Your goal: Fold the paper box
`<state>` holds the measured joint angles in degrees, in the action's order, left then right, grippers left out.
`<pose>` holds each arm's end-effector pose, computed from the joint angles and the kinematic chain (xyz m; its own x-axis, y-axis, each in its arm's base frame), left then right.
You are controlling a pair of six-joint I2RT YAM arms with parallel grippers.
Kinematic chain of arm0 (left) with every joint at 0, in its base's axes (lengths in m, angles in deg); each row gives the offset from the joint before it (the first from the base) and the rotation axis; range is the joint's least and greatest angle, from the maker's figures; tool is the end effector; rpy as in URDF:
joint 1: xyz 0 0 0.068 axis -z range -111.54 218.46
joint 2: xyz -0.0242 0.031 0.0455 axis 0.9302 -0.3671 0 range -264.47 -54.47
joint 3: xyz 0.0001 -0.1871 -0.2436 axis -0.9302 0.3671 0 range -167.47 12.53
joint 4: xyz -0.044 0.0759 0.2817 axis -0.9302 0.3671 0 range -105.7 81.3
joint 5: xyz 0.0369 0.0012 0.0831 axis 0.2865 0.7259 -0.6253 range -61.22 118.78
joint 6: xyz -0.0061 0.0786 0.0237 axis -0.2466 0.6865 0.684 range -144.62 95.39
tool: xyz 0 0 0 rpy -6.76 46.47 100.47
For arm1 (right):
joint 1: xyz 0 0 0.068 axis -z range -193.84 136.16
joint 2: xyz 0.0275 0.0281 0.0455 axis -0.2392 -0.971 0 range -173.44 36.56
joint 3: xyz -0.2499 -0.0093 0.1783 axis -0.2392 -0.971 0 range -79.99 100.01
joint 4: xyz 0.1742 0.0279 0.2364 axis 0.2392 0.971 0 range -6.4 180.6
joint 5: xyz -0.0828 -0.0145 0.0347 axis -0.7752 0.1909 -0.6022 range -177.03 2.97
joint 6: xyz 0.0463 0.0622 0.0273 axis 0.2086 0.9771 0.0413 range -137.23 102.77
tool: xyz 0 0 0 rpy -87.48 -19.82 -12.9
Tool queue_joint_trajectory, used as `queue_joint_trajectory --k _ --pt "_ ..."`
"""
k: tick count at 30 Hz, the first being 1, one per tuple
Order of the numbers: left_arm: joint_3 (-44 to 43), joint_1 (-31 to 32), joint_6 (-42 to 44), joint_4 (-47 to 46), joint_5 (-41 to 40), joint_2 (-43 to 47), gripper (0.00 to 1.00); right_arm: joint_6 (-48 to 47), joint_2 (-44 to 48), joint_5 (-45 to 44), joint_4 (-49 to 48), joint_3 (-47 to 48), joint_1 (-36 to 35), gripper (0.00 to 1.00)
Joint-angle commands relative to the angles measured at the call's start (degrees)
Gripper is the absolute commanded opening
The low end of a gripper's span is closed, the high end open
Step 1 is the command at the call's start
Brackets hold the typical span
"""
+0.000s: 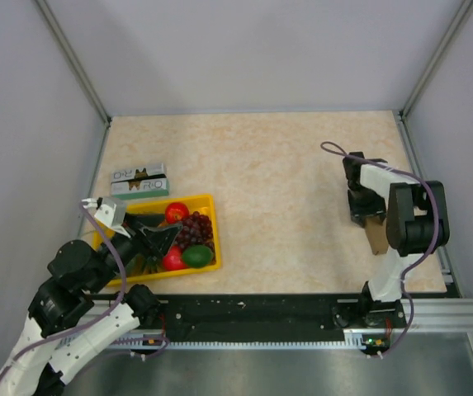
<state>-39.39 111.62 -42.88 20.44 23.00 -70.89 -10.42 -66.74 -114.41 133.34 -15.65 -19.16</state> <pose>0.0573 -0.0438 0.4083 -0.1981 -0.2417 -0.9499 0.5740 0.7570 -0.3123 0.3494 -0.0006 0.1375 -0.9969 0.0129 -0.0770 0.0466 0.8898 -0.4539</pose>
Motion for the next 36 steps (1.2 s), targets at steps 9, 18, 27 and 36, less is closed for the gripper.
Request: queue_joint_trajectory --k 9,18,27,36 --pt "-5.6 -0.1 3.3 -1.9 4.6 -4.8 0.62 -1.8 -0.9 0.3 -0.3 -2.8 13.2 0.55" --pt "-6.4 -0.1 3.1 -2.0 7.9 -6.3 0.61 -0.6 6.5 -6.1 0.5 -0.9 11.4 0.63" --pt "-4.0 -0.1 0.4 -3.4 4.2 -6.6 0.64 8.4 28.4 3.6 8.6 9.8 -17.4 0.81" --pt "1.0 -0.2 -6.0 -3.2 -2.1 -5.1 0.64 12.1 64.9 26.3 -9.7 -5.9 -21.1 0.99"
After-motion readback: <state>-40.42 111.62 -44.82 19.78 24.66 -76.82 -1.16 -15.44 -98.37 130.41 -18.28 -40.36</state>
